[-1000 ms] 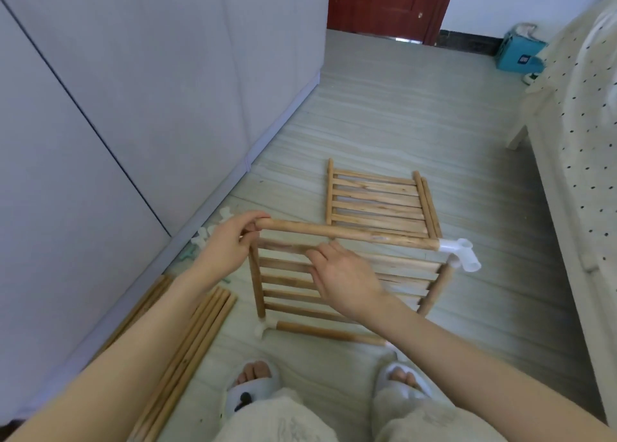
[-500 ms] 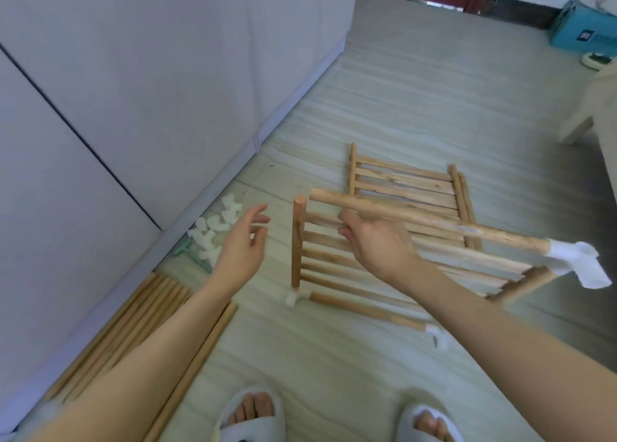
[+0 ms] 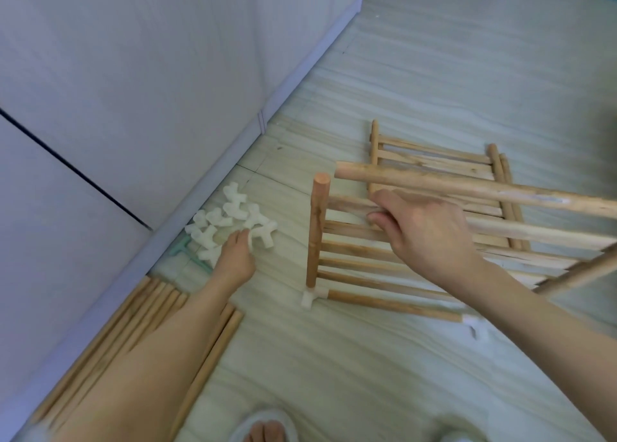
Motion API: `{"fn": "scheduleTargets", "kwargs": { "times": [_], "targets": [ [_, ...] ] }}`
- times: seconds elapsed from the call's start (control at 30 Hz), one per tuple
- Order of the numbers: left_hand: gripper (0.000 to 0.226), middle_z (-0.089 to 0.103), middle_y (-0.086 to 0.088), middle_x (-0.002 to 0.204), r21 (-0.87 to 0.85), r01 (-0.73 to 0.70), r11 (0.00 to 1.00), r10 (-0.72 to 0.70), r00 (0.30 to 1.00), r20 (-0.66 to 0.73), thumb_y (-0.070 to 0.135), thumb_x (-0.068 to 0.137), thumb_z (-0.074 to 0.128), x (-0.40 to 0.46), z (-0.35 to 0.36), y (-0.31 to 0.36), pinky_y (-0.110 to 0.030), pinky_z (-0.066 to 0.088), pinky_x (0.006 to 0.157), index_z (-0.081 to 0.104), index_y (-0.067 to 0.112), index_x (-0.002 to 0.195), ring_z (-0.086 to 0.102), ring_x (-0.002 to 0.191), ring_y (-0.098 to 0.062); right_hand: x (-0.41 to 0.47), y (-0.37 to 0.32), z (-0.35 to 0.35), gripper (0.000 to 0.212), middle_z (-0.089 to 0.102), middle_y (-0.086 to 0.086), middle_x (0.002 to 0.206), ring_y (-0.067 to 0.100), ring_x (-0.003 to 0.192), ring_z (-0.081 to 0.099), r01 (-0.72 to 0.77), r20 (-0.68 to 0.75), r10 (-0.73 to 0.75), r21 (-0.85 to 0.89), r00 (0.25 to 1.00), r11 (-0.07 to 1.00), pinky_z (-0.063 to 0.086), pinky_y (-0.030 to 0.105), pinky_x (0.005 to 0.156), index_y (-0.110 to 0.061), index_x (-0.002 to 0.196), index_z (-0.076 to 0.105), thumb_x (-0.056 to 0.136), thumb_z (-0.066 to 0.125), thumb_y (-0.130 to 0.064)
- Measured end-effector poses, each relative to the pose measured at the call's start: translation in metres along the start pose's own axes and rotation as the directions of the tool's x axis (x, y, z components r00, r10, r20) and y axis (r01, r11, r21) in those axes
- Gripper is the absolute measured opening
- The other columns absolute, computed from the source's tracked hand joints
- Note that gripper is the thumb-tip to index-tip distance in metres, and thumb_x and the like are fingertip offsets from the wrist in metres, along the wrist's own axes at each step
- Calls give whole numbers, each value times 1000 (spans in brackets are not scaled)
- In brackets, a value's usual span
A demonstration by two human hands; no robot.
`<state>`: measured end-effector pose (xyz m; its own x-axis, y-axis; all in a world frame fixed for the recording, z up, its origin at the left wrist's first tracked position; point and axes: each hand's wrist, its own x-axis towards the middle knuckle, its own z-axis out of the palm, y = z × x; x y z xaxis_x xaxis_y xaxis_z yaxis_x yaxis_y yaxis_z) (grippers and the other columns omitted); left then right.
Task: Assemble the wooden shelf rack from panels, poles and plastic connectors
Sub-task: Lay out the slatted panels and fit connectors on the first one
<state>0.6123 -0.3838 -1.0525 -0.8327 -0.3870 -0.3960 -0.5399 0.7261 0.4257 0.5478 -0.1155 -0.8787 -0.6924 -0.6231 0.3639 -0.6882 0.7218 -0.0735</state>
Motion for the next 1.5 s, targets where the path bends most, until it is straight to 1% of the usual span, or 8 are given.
{"fn": "scheduleTargets", "kwargs": {
  "times": [0.23, 0.4, 0.53, 0.7, 0.9, 1.1, 1.27, 1.5],
  "targets": [
    [30, 47, -17, 124, 22, 7, 1000, -4, 991, -134, 7, 93, 48, 0, 16, -9, -36, 42, 89, 54, 1, 122, 51, 107, -31, 4, -1, 0, 9, 59, 2, 51, 24, 36, 53, -15, -8, 15, 24, 1000, 1000, 19, 14, 41, -11, 83, 68, 78, 68, -18],
    [25, 59, -14, 111, -344, -136, 929, 26, 952, -307, 13, 93, 54, -18, -6, 15, -27, 43, 82, 59, 7, 116, 57, 91, -22, -2, -6, 0, 10, 62, -1, 56, 23, 41, 56, -4, -20, 4, 10, 1000, 1000, 23, 17, 44, -13, 81, 69, 73, 75, -14],
    [25, 59, -8, 113, -896, -101, 433, -177, 965, -195, 13, 101, 34, -50, -51, 53, -25, 49, 71, 57, 21, 101, 61, 88, -16, -5, -13, -6, 12, 60, 0, 50, 23, 38, 56, -39, -17, 39, 8, 999, 999, 22, 17, 45, -14, 77, 70, 70, 79, -14],
    [18, 50, -11, 90, -991, 78, -112, -93, 992, 89, 11, 99, 40, -97, -107, 94, -26, 50, 53, 55, 8, 92, 52, 59, -16, -19, -21, -10, 19, 70, 4, 78, 30, 68, 66, -60, 124, 54, 49, 991, 997, 29, 26, 51, -20, 106, 66, 93, 53, -27],
    [30, 46, -1, 66, -978, 199, -59, 148, 971, 189, 39, 84, 60, -144, -128, 107, -20, 41, 43, 48, 12, 84, 46, 49, -9, -28, -26, -17, 24, 66, 2, 105, 26, 95, 61, -29, 211, 16, 55, 977, 998, 36, 31, 62, -24, 112, 56, 98, 38, -31],
    [39, 59, 0, 72, -990, 105, 89, 150, 982, 118, 16, 71, 76, -170, -136, 108, -18, 41, 44, 52, 12, 101, 49, 53, -7, -36, -28, -28, 29, 66, 1, 108, 25, 96, 62, -7, 309, -18, 80, 951, 997, 45, 31, 66, -27, 122, 49, 100, 32, -34],
    [32, 59, 3, 80, -693, -122, 711, 52, 991, -121, 47, 87, 55, -181, -131, 126, -21, 40, 61, 59, 17, 96, 56, 71, -11, -41, -28, -31, 32, 67, 2, 104, 25, 92, 63, -3, 329, -16, 58, 944, 998, 49, 32, 67, -26, 125, 48, 101, 28, -34],
    [36, 63, -2, 78, -558, -151, 816, 21, 972, -233, 49, 90, 43, -190, -134, 148, -25, 39, 62, 57, 21, 73, 55, 73, -9, -40, -27, -29, 32, 68, 2, 101, 24, 90, 63, 23, 292, -39, 58, 956, 998, 41, 29, 61, -24, 124, 49, 101, 29, -33]
  ]
}}
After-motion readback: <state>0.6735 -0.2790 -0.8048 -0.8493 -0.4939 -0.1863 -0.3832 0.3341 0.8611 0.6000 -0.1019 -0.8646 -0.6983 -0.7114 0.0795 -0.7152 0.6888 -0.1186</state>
